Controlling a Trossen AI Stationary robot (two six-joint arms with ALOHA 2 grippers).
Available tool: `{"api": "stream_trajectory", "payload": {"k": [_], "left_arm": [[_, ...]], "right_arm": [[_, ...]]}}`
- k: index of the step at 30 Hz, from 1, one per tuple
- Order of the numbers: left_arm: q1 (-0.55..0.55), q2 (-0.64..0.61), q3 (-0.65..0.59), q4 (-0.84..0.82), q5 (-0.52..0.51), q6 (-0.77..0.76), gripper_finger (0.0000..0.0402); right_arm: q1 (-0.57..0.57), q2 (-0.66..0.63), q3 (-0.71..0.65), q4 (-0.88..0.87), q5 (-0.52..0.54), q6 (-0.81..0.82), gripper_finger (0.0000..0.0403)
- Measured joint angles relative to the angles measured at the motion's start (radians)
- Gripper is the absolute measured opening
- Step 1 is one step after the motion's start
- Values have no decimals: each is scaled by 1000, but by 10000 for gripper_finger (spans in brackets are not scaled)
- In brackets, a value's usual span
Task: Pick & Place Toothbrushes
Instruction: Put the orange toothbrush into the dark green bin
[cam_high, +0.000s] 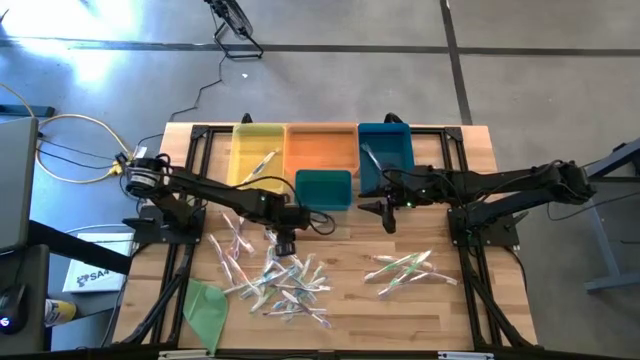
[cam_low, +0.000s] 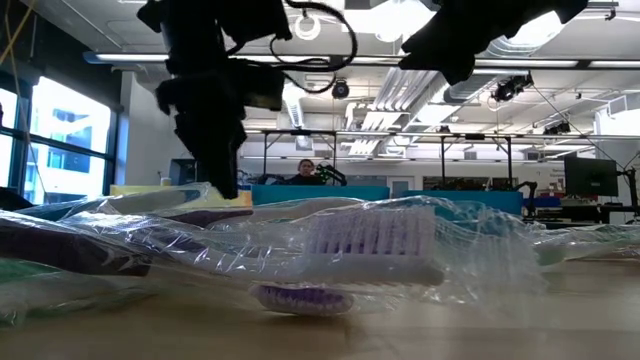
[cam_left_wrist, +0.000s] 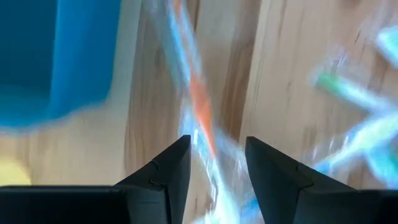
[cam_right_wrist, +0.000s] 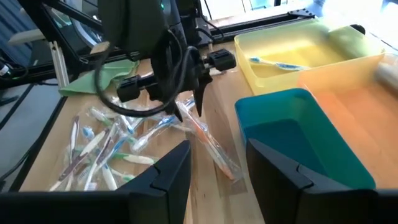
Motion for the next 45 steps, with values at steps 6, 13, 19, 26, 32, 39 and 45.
{"api": "stream_trajectory", "payload": {"k": [6, 13, 19, 26, 32, 39, 45], "left_arm": [[0, 22, 3, 14, 0, -74, 148], [0, 23, 1, -10, 1, -113, 148], [0, 23, 1, -35, 1, -161, 148], [0, 35, 1, -82, 7, -206, 148], [0, 61, 2, -71, 38, -208, 148], [0, 81, 0, -56, 55, -209, 148], [0, 81, 1, -61, 53, -207, 127]], "right_arm": [[0, 0, 0, -15, 14, 0, 146], [0, 0, 0, -13, 18, 0, 146], [0, 0, 0, -12, 19, 0, 146], [0, 0, 0, -11, 19, 0, 146], [0, 0, 0, -11, 19, 0, 146], [0, 0, 0, -11, 19, 0, 146], [0, 0, 0, -12, 19, -2, 146]]}}
